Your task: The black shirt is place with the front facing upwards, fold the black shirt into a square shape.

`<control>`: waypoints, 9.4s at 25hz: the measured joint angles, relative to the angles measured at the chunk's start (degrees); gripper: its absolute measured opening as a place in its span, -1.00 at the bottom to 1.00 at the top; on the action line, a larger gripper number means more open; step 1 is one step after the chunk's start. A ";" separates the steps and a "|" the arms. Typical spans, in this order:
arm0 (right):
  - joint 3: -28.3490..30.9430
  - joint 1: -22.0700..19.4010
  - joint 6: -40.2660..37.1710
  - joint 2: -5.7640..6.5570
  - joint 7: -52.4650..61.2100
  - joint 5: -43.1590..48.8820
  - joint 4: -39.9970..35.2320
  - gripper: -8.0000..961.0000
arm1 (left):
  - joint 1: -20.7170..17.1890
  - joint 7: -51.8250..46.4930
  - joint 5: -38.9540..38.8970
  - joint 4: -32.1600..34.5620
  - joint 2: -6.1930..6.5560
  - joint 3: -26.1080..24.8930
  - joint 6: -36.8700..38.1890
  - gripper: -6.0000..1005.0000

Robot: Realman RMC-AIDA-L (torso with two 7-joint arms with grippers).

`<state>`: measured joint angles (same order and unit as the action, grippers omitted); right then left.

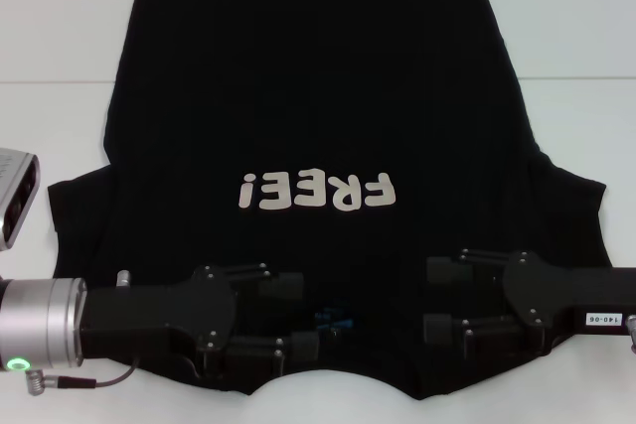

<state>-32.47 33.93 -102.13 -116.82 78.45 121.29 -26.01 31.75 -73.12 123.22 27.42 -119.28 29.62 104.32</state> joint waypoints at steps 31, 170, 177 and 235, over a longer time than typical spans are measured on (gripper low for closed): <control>1.85 -1.45 4.62 -0.30 3.54 -0.53 0.07 0.93 | -2.87 -28.23 0.06 13.34 6.33 -8.54 -4.77 0.60; 0.14 -2.83 10.57 -1.16 6.32 -0.63 -0.13 0.93 | 6.97 -59.75 26.40 25.85 9.07 3.70 -23.47 -0.92; 1.11 -3.94 10.18 -1.02 5.14 -0.63 0.00 0.93 | 7.75 -62.63 24.28 28.32 8.70 3.70 -18.63 -0.90; 28.72 -16.76 -3.54 -0.02 -3.27 -9.17 0.20 0.93 | -5.51 -16.59 -26.82 9.04 0.22 -1.18 -22.99 -0.04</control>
<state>-3.75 17.17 -105.68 -116.84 75.18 112.12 -25.82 26.24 -89.71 96.40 36.45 -119.06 28.44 81.33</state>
